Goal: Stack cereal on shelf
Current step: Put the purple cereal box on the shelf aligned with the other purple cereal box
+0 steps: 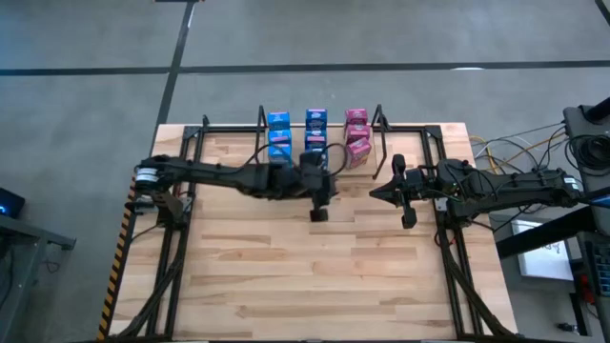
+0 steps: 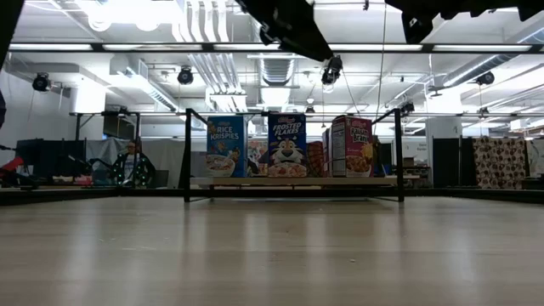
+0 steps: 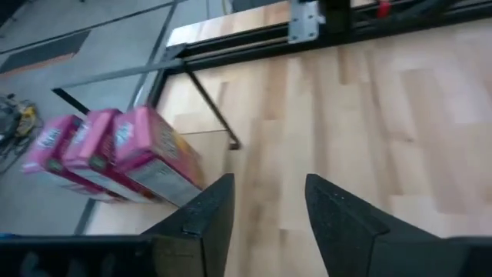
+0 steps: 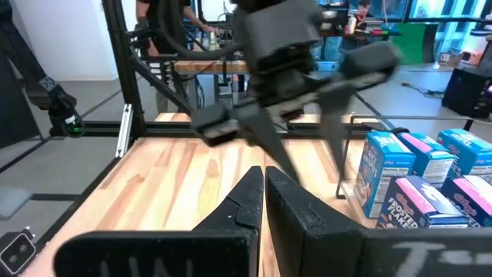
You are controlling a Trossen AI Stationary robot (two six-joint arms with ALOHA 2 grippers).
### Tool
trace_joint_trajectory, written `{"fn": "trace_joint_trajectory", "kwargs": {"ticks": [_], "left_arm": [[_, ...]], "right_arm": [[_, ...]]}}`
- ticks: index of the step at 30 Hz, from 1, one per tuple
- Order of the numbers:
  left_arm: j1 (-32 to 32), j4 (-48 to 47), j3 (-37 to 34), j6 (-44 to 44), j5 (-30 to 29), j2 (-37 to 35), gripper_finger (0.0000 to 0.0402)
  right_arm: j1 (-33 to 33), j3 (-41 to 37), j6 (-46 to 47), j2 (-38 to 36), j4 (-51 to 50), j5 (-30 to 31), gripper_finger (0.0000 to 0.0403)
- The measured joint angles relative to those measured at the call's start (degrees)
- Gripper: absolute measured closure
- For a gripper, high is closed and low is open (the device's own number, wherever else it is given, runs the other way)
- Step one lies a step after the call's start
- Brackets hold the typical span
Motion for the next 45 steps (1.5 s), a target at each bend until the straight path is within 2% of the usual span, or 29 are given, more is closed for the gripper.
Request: {"fn": "trace_joint_trajectory", "kwargs": {"ticks": [3, 8, 13, 20, 32, 38, 45], "left_arm": [[-2.53, 2.74, -5.38, -2.09, -0.06, -3.5, 0.0265], [-6.95, 12.7, -15.5, -2.19, 0.02, -9.62, 0.0267], [-11.5, 21.07, -26.03, -1.54, 0.06, -15.37, 0.0267], [-15.17, 33.3, -35.76, -1.81, 0.09, -18.51, 0.0267], [-15.07, 34.83, -36.81, -1.59, -0.16, -18.89, 0.0267], [-15.07, 31.07, -36.77, 1.17, -3.88, -20.91, 0.0267], [-15.05, 27.05, -37.02, 4.17, -7.08, -25.7, 0.0267]], "right_arm": [[0.0, 0.0, -0.01, 0.0, -0.23, 0.05, 0.0394], [-0.22, 0.0, -0.05, -0.02, -0.22, 0.15, 0.0394], [-0.31, 0.0, -0.59, 0.01, -0.26, 3.67, 0.0394], [-0.72, 0.19, -0.03, 0.92, -0.58, 4.69, 0.0394], [-0.96, 4.19, 1.16, 5.89, -4.58, 6.51, 0.0394], [-1.83, 11.85, 3.41, 8.8, -17.69, 8.88, 0.0394], [-8.02, 23.52, 1.53, 16.08, -34.68, 8.56, 0.0394]]}}
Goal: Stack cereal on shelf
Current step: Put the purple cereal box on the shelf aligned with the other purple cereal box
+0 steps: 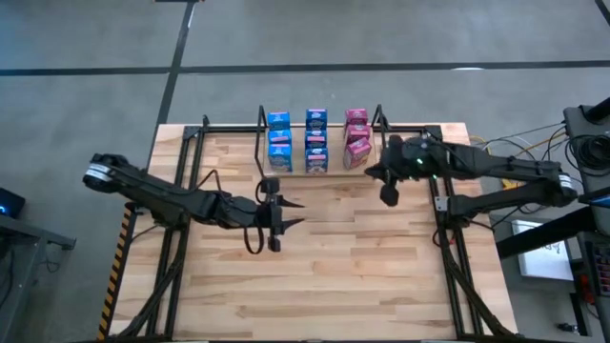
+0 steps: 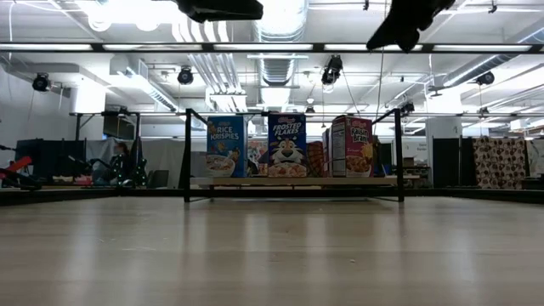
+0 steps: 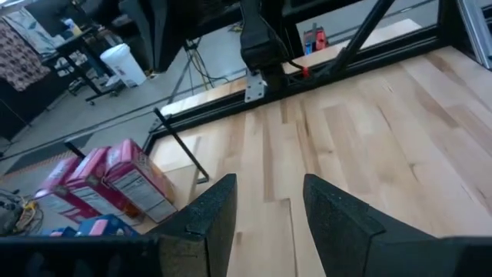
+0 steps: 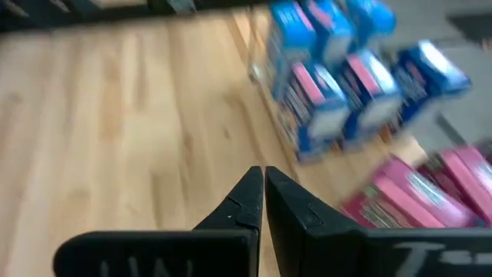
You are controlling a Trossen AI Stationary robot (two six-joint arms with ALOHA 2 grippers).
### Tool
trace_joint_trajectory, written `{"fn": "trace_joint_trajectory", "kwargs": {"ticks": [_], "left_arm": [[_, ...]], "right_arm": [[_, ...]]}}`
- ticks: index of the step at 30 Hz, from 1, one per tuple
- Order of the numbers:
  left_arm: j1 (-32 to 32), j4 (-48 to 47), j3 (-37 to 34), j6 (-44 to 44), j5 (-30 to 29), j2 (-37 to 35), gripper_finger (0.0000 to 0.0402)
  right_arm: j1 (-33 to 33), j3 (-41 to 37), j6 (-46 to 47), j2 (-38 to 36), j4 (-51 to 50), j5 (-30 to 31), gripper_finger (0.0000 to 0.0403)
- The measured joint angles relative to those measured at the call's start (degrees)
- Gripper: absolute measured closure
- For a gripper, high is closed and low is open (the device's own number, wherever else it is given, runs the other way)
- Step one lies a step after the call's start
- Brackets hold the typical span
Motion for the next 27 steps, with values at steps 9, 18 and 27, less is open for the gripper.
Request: {"fn": "trace_joint_trajectory", "kwargs": {"ticks": [9, 18, 27], "left_arm": [[-0.02, -0.7, -4.18, 0.37, -3.78, -3.93, 0.0267], [0.0, -0.9, -4.34, 0.73, -10.08, -4.53, 0.0267], [-0.02, -1.11, -4.35, 0.73, -10.02, -4.51, 0.0267]], "right_arm": [[-11.64, 12.82, -11.66, 12.46, -13.52, -6.11, 0.0394], [-18.45, 26.11, -19.74, 26.29, -25.31, -6.05, 0.0309], [-20.65, 31.34, -31.57, 35.05, -29.55, -2.51, 0.015]]}}
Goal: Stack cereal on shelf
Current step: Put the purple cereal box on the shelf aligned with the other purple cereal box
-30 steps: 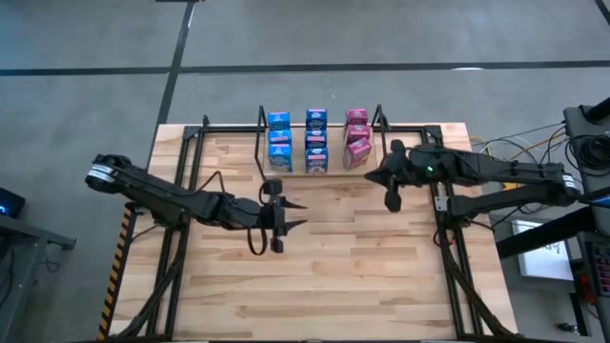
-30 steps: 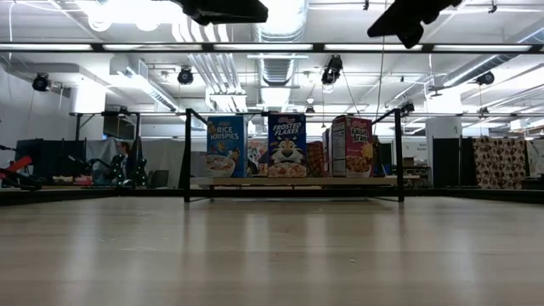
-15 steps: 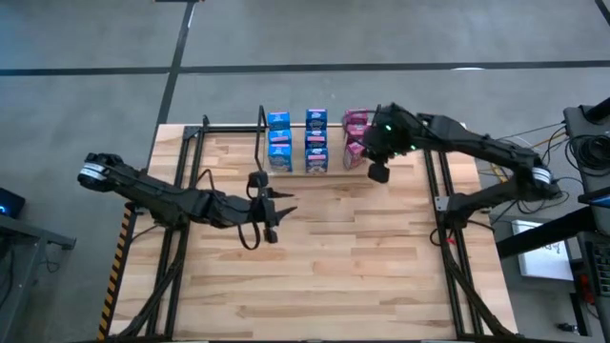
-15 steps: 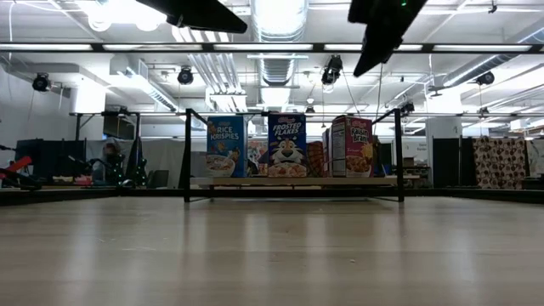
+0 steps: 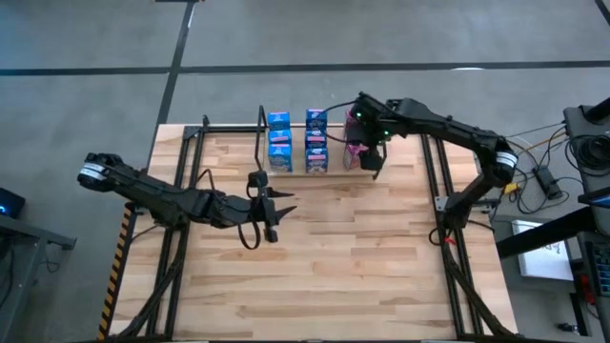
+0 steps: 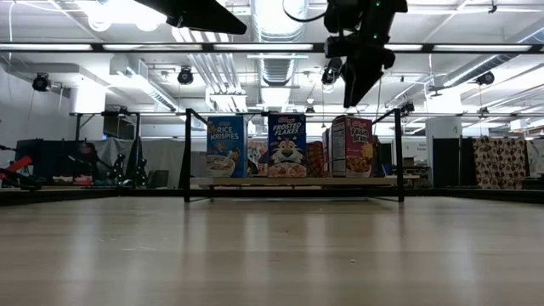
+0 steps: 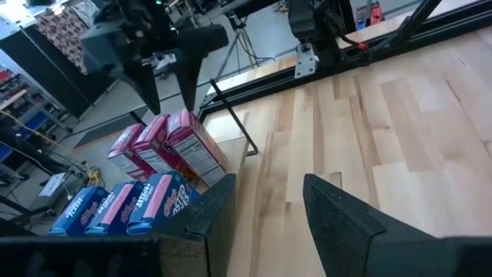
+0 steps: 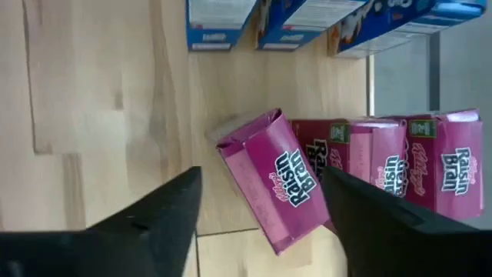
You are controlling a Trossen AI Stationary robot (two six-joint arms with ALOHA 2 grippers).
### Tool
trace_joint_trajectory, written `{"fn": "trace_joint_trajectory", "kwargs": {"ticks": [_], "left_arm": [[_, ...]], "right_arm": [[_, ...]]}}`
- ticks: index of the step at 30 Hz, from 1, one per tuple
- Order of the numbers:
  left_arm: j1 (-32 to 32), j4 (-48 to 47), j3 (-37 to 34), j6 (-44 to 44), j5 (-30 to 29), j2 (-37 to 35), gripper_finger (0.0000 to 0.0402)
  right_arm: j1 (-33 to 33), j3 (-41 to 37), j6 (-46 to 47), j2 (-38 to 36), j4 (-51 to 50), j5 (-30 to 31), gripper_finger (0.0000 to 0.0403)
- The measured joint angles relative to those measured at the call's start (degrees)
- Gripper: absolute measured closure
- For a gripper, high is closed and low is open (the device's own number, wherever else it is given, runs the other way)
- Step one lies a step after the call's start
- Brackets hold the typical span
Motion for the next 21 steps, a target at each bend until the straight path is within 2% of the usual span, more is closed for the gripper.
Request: {"fn": "trace_joint_trajectory", "kwargs": {"ticks": [3, 8, 14, 21], "left_arm": [[0.0, 0.02, -0.01, 0.0, 0.0, 0.0, 0.0267], [0.0, 0.01, -0.01, 0.0, 0.04, 0.0, 0.0267], [0.0, 0.02, -0.01, 0.72, 0.07, 0.09, 0.0267], [0.0, 0.02, -0.01, 0.85, 0.1, 0.11, 0.0267]], "right_arm": [[-0.19, 0.0, -2.5, 1.04, -0.03, 0.84, 0.012], [-0.31, 0.0, -6.26, 2.06, -0.41, 8.91, 0.0103], [-0.79, 0.06, -6.76, 3.66, -0.42, 8.28, 0.0104], [-0.54, 0.12, -6.82, 4.39, -0.49, 7.05, 0.0124]]}}
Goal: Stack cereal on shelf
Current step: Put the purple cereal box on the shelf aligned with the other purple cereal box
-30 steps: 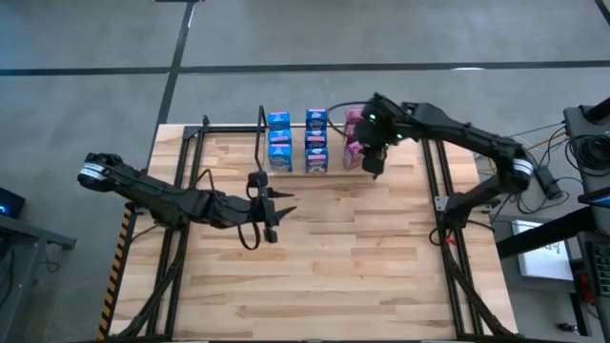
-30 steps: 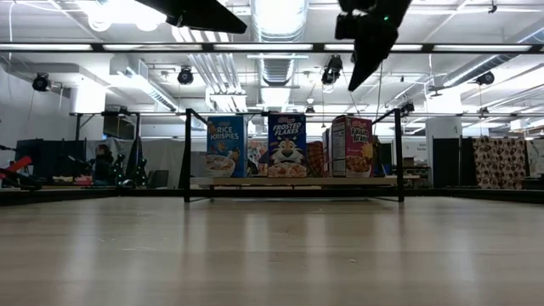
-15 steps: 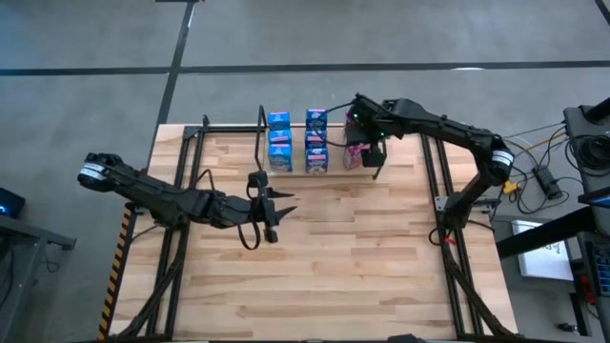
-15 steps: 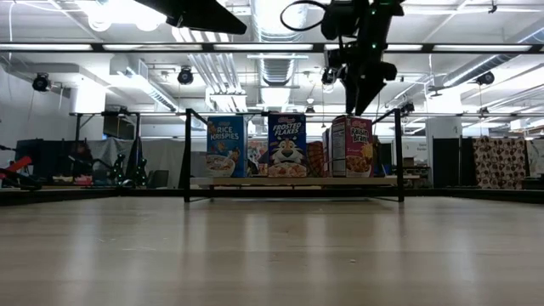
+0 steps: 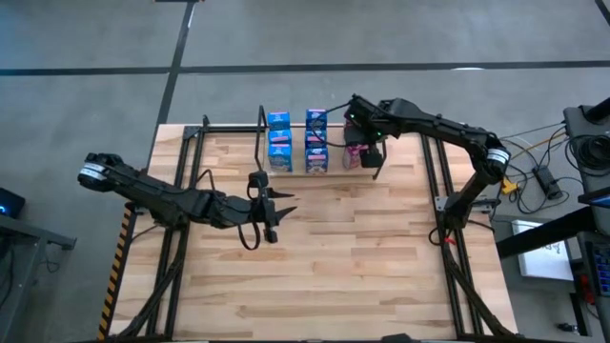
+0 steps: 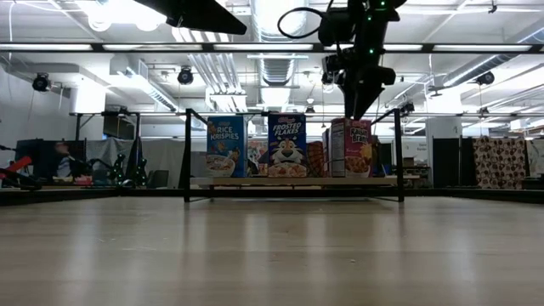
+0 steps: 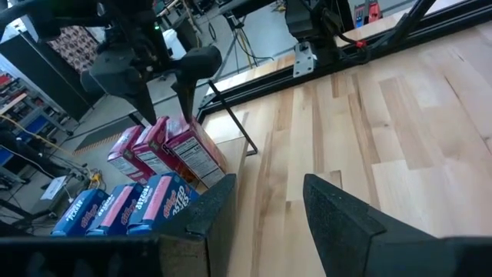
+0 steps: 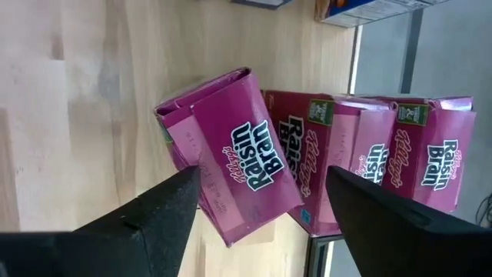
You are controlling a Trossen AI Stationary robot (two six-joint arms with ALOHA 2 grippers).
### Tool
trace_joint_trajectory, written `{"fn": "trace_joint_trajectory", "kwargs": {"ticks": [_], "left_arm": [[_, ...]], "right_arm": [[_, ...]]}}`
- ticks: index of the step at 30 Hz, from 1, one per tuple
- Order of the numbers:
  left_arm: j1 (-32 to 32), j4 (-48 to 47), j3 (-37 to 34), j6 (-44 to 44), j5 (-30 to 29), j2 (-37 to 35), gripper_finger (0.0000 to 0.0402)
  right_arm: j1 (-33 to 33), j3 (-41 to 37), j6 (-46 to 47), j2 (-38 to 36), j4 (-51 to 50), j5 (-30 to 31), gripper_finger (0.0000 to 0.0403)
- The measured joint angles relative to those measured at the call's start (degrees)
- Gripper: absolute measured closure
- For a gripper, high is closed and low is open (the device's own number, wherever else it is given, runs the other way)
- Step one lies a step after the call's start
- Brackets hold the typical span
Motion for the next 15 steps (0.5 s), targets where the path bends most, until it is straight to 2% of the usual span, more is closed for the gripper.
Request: {"fn": "trace_joint_trajectory", "kwargs": {"ticks": [8, 11, 15], "left_arm": [[0.0, 0.0, 0.01, 0.0, 0.01, 0.02, 0.0267], [0.0, 0.0, 0.01, 0.0, 0.01, 0.02, 0.0267], [0.0, 0.02, 0.0, 0.0, 0.03, 0.02, 0.0267]], "right_arm": [[0.03, 3.56, 2.78, -0.73, -2.76, -2.1, 0.0142], [0.03, 3.77, 4.76, -0.76, -3.26, -4.87, 0.0142], [0.03, 3.57, 5.98, -0.38, -3.25, -5.3, 0.0135]]}}
